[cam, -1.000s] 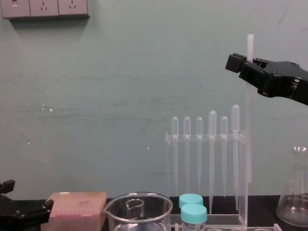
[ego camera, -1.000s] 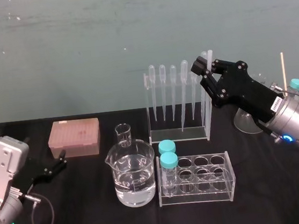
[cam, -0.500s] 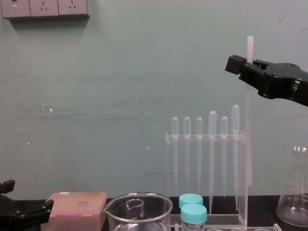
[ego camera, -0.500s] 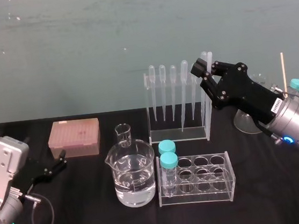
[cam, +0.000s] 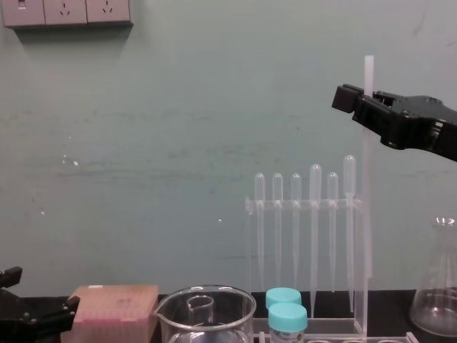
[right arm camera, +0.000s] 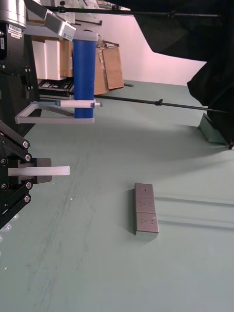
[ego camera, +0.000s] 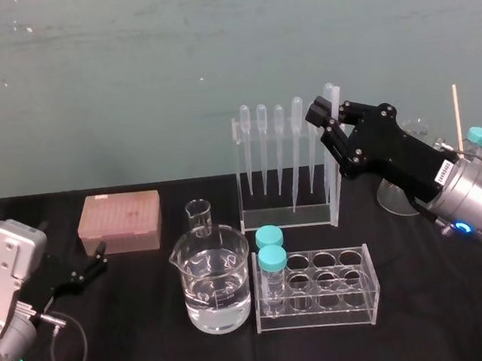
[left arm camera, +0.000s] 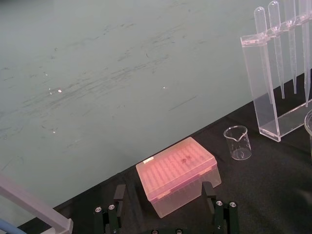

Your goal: Pick up the stirring rod with one hand, then place it down.

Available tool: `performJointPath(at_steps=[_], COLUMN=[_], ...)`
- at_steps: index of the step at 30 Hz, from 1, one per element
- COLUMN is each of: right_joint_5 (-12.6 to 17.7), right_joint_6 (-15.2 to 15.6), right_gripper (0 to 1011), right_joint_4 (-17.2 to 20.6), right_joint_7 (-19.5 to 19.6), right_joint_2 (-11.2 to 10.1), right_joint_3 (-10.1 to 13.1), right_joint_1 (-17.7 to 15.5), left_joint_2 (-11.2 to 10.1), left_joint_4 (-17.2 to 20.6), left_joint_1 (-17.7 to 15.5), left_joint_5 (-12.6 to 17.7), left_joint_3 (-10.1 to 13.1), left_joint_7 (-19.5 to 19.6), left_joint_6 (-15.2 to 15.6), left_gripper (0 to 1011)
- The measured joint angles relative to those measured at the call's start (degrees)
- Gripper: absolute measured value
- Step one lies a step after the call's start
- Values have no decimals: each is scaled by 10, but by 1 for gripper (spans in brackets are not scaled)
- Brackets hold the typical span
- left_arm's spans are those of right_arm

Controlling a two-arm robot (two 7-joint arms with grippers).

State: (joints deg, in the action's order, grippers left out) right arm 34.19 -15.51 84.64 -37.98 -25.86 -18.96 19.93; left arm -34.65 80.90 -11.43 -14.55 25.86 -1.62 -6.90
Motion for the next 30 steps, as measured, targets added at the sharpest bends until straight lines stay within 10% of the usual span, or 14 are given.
performJointPath(at_steps=[30], right_joint_5=[22], right_joint_6=[-12], right_gripper=[68], right_joint_4=[-57], right_joint_7=[-27], right_joint_2=[15], right_joint_3=[-10], right_joint_1=[-7], left_joint_2=[0], left_joint_4=[0], left_joint_1=[0], left_joint_5=[0], left_joint_3=[0], left_joint_7=[0], left_joint_6=[0], left_gripper=[1000])
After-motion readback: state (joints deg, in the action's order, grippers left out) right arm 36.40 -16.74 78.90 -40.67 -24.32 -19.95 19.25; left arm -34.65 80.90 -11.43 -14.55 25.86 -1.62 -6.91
